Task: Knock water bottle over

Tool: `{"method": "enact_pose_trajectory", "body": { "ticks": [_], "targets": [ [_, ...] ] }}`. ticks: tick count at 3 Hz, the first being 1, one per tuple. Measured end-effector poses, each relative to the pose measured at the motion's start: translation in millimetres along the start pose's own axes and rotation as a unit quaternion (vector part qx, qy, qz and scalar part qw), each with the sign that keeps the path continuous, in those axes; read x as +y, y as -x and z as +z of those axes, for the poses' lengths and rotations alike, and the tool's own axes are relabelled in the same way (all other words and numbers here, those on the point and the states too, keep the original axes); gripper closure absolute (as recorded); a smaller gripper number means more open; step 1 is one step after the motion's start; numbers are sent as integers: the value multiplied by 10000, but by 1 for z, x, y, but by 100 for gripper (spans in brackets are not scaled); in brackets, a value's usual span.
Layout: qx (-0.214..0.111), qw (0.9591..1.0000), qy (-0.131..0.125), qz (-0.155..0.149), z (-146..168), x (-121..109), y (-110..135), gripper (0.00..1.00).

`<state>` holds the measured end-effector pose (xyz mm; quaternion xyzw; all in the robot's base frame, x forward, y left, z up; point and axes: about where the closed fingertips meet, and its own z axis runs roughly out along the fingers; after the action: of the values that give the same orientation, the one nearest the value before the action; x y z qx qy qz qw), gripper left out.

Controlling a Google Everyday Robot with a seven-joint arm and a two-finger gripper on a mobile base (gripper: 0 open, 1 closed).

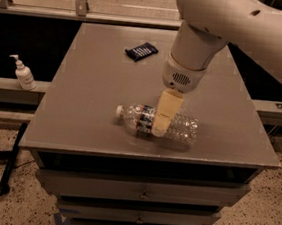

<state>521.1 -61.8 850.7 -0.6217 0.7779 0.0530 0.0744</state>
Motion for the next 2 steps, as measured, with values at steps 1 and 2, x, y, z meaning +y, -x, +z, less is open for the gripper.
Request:
{"method": "enact_pose_trajectory", "body": {
  "ticks": [1, 2],
  "targets": [
    [-895, 9949, -295, 349, -32, -1, -14, 0],
    [-1781, 9799, -640, 632, -63, 0, -35, 0]
  ]
}}
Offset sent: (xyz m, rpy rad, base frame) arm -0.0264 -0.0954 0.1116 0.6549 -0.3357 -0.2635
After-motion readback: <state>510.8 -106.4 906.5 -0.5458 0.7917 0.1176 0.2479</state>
